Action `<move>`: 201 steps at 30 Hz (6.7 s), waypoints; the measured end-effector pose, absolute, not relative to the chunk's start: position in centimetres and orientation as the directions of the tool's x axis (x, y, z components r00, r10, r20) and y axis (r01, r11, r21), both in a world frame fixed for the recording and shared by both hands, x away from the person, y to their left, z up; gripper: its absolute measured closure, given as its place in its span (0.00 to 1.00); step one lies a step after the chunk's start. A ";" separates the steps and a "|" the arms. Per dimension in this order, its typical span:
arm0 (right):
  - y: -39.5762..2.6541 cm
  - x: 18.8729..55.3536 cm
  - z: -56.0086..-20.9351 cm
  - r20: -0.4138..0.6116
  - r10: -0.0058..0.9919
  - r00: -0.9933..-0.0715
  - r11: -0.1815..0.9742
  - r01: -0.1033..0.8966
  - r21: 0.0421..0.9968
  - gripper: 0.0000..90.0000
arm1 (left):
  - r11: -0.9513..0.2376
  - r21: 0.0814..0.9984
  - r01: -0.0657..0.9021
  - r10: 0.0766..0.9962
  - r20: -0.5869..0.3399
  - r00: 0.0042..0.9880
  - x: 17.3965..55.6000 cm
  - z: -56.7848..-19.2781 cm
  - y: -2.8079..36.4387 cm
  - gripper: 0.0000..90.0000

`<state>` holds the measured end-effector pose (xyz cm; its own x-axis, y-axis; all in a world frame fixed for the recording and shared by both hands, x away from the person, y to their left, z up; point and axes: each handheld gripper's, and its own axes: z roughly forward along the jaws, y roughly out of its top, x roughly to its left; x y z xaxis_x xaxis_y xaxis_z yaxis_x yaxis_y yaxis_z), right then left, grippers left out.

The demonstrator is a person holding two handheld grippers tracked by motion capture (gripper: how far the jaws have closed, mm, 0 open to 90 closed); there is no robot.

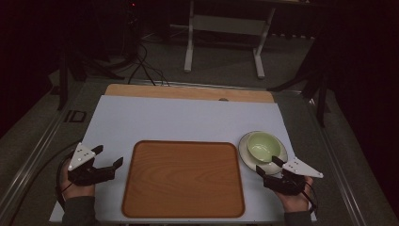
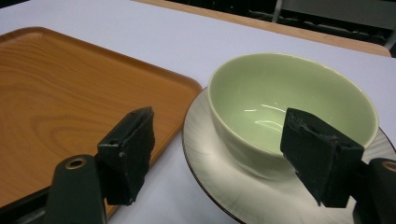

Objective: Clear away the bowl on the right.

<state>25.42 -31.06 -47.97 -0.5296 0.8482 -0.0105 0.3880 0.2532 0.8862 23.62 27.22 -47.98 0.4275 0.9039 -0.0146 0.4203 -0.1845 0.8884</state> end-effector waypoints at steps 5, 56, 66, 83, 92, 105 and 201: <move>-31.2 25.6 -48.0 -0.012 0.844 -0.536 0.259 0.389 0.884 0.29 | -0.183 0.889 0.420 0.903 -0.017 0.429 23.6 -48.0 27.3 0.17; -35.0 35.7 -49.0 -0.029 0.891 -0.454 0.315 0.569 0.760 0.41 | -0.139 0.894 0.425 0.913 -0.051 0.405 23.6 -48.1 27.9 0.17; -35.5 36.8 -49.7 0.057 0.884 -0.465 0.287 0.634 0.718 0.62 | -0.140 0.893 0.427 0.912 -0.051 0.406 23.6 -48.1 28.0 0.17; -36.0 38.4 -49.5 0.206 0.891 -0.405 0.223 0.786 0.576 0.87 | -0.142 0.894 0.425 0.912 -0.049 0.407 23.6 -48.1 27.9 0.17; -35.5 37.9 -49.0 0.168 0.892 -0.418 0.249 0.768 0.590 0.93 | -0.144 0.893 0.426 0.912 -0.047 0.407 23.6 -48.1 27.9 0.17; -34.4 36.5 -47.4 0.068 0.878 -0.474 0.321 0.686 0.653 0.93 | -0.148 0.893 0.425 0.912 -0.044 0.409 23.6 -48.1 27.8 0.17; -19.3 36.7 -40.2 -0.075 0.505 -0.860 0.619 0.300 0.725 0.92 | -0.146 0.897 0.417 0.912 -0.040 0.407 23.3 -48.0 27.9 0.17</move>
